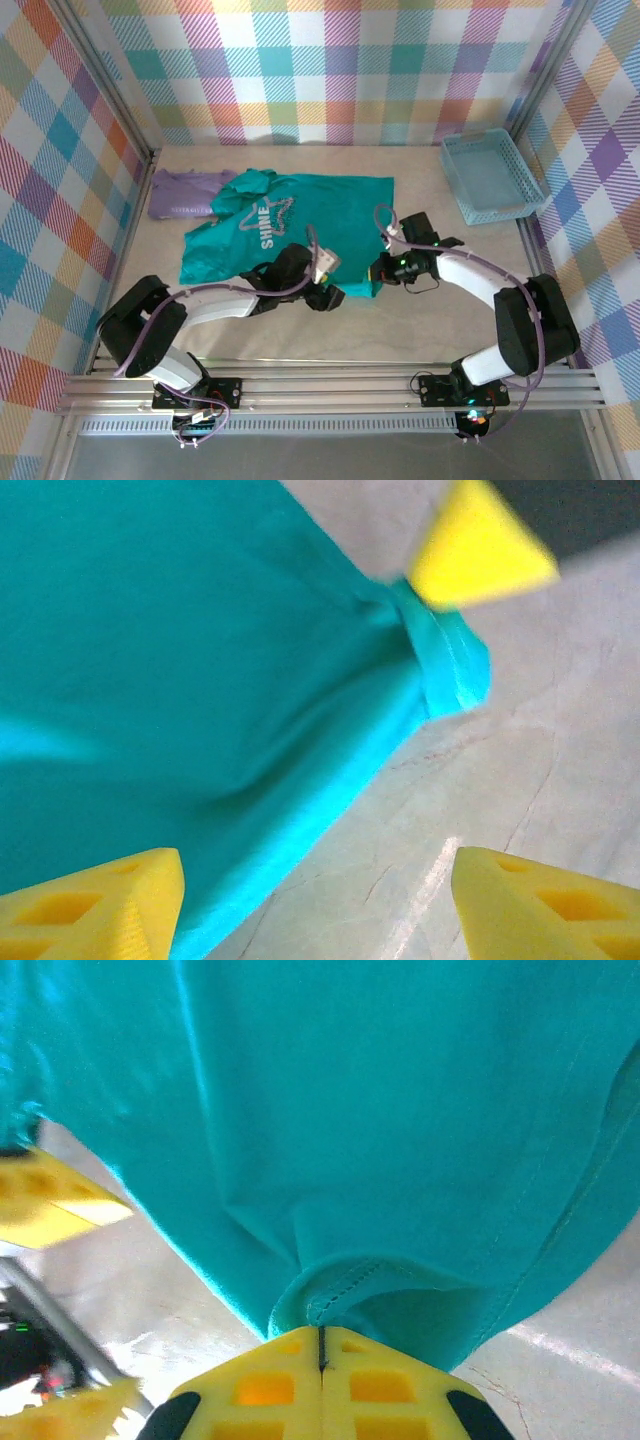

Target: Fold the inside-out t-shirt

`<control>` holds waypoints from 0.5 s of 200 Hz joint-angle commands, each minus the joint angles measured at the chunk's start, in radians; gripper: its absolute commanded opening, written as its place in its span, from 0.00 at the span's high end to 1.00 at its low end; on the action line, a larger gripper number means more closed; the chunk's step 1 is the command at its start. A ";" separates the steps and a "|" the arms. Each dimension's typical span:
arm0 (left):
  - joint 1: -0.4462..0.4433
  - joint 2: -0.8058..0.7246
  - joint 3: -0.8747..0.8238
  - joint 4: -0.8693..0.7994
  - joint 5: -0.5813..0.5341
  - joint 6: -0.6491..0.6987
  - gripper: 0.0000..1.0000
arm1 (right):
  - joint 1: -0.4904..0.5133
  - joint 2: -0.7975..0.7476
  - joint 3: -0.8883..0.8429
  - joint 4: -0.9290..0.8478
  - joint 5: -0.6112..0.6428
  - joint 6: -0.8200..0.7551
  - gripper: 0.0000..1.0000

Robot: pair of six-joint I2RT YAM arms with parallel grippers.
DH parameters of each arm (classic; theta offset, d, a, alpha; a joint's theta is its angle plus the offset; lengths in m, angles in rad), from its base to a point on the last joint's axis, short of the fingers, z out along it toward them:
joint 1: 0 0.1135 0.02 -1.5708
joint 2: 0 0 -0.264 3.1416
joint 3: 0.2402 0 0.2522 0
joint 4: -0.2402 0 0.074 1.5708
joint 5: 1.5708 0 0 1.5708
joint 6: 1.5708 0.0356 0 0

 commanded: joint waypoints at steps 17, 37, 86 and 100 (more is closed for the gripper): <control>-0.045 0.101 0.073 0.075 -0.120 0.298 0.29 | -0.065 0.018 0.051 -0.018 -0.192 -0.047 1.00; -0.045 0.150 0.106 0.085 -0.142 0.327 0.33 | -0.074 0.032 0.057 -0.013 -0.199 -0.050 1.00; -0.035 0.222 0.121 0.092 -0.071 0.262 0.85 | -0.089 0.136 0.119 0.019 -0.107 0.011 1.00; -0.015 0.214 0.113 0.111 0.024 0.176 0.93 | -0.088 0.167 0.143 0.025 -0.009 0.044 0.99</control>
